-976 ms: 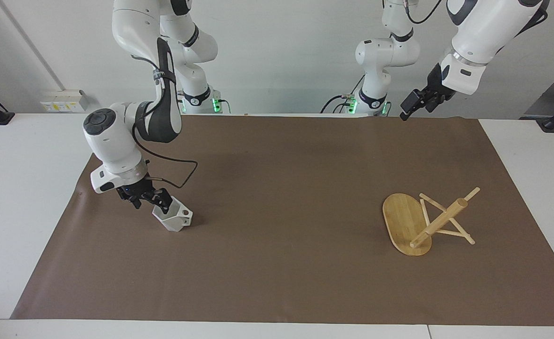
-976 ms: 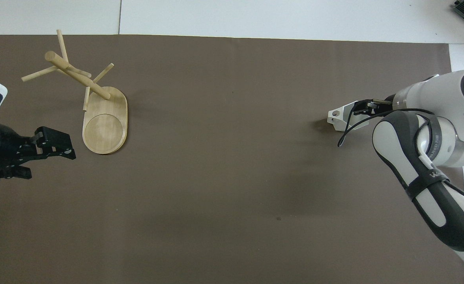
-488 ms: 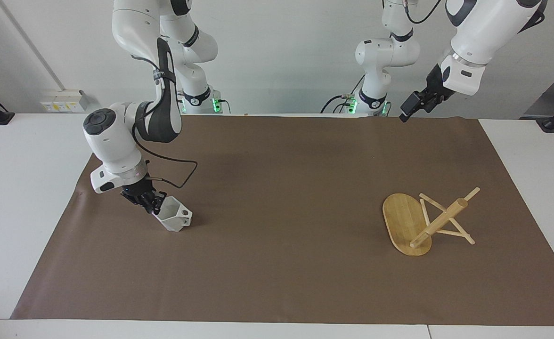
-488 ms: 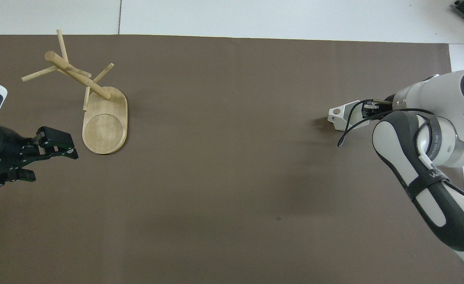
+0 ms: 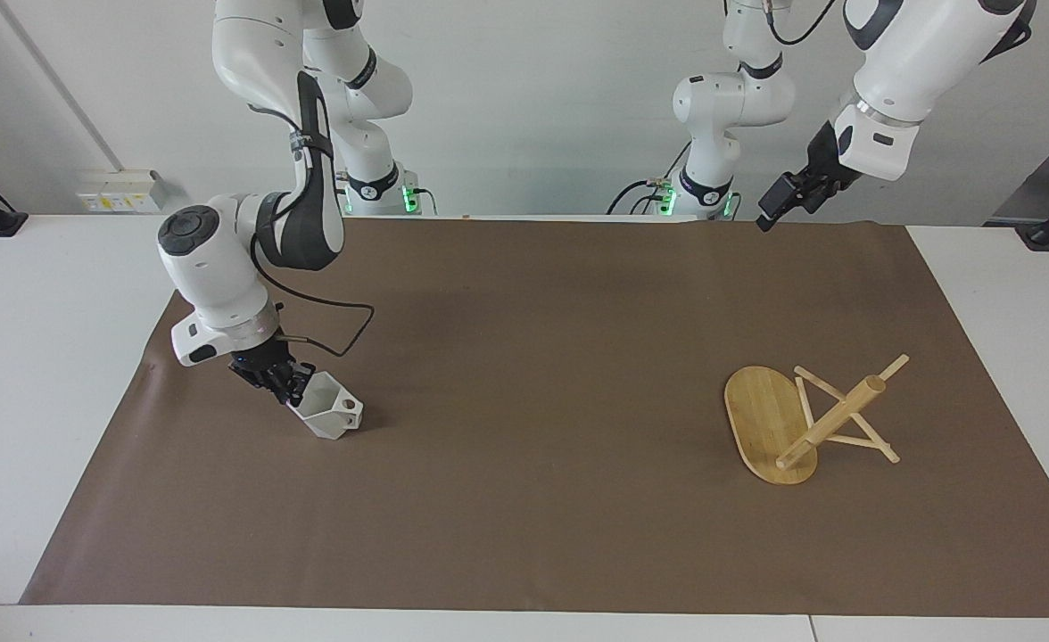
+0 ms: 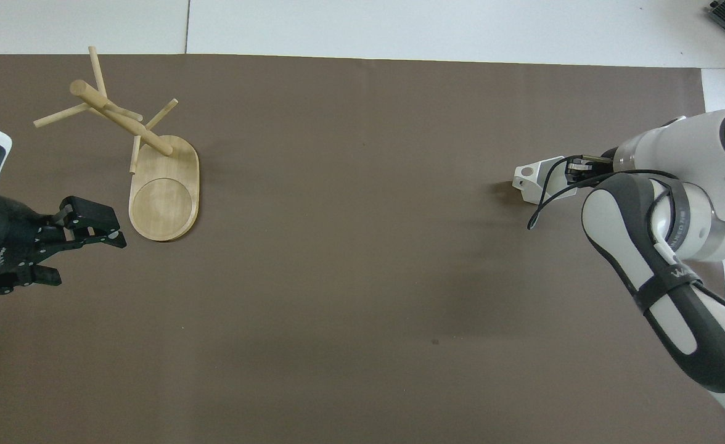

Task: Hang cup on rack
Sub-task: 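Lift the mug with the right gripper while the left gripper approaches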

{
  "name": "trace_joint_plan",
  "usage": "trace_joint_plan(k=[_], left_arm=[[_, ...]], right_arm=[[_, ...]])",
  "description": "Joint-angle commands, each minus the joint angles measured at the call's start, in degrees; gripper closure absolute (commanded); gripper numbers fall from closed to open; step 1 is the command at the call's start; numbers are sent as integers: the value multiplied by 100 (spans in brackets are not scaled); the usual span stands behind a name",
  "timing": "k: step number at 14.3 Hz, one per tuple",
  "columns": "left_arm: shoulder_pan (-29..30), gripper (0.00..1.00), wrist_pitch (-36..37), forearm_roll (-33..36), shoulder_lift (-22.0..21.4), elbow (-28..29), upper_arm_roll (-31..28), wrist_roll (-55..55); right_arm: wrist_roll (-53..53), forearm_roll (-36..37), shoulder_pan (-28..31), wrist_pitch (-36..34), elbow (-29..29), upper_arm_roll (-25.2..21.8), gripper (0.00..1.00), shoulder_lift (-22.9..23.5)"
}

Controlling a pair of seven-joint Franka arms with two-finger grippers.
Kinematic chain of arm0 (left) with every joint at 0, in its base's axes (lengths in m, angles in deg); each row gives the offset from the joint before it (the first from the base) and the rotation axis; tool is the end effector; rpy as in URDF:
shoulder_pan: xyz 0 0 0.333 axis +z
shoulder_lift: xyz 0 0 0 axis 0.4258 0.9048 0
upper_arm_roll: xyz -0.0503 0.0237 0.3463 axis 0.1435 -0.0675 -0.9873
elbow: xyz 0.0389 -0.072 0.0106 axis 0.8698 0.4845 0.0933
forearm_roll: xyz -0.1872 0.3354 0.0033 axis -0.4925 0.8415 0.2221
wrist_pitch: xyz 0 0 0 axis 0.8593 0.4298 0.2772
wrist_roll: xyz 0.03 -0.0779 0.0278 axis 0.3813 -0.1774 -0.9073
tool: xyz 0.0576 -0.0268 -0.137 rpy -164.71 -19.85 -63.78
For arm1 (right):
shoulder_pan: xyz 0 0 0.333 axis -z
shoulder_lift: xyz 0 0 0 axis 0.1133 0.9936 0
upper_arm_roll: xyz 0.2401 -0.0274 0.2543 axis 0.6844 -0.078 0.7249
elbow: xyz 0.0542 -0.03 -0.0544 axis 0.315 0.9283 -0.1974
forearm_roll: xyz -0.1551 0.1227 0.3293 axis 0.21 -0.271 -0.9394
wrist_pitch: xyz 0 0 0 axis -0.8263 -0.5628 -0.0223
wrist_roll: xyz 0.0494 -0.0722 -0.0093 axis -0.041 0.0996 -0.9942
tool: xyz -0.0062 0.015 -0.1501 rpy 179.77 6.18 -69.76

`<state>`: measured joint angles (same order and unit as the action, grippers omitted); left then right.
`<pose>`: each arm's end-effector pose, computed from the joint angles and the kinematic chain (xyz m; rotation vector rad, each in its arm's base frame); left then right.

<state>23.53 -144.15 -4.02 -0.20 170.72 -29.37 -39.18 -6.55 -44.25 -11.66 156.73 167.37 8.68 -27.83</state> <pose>0.4657 -0.1136 0.6098 2.8054 0.9079 -0.2757 0.6354 -0.0214 0.3676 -3.0740 0.3551 -0.1789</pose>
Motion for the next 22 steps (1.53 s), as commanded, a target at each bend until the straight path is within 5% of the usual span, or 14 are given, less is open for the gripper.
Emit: trace_joint_plan(k=[1, 7, 13, 17, 22], left_arm=[[-288, 0, -483, -314, -289, 436, -42, -1028], [-474, 0, -1168, -840, -289, 568, -42, -3059], [-439, 0, -1995, -2325, -281, 885, -59, -3923], [-342, 0, -2189, -3293, -79, 894, -51, -3923], [-351, 0, -2400, -3882, 334, 894, -50, -3967]], right_arm=[[21, -44, 32, 37, -51, 121, 96, 3], [13, -123, 49, -858, -1060, 902, 100, -6], [-232, -3750, 32, -851, -1308, 1403, 100, -103], [-277, -4613, 32, -571, -1308, 2088, 100, -278], [-15, -4676, 14, -7, -1299, 2740, 100, -331]])
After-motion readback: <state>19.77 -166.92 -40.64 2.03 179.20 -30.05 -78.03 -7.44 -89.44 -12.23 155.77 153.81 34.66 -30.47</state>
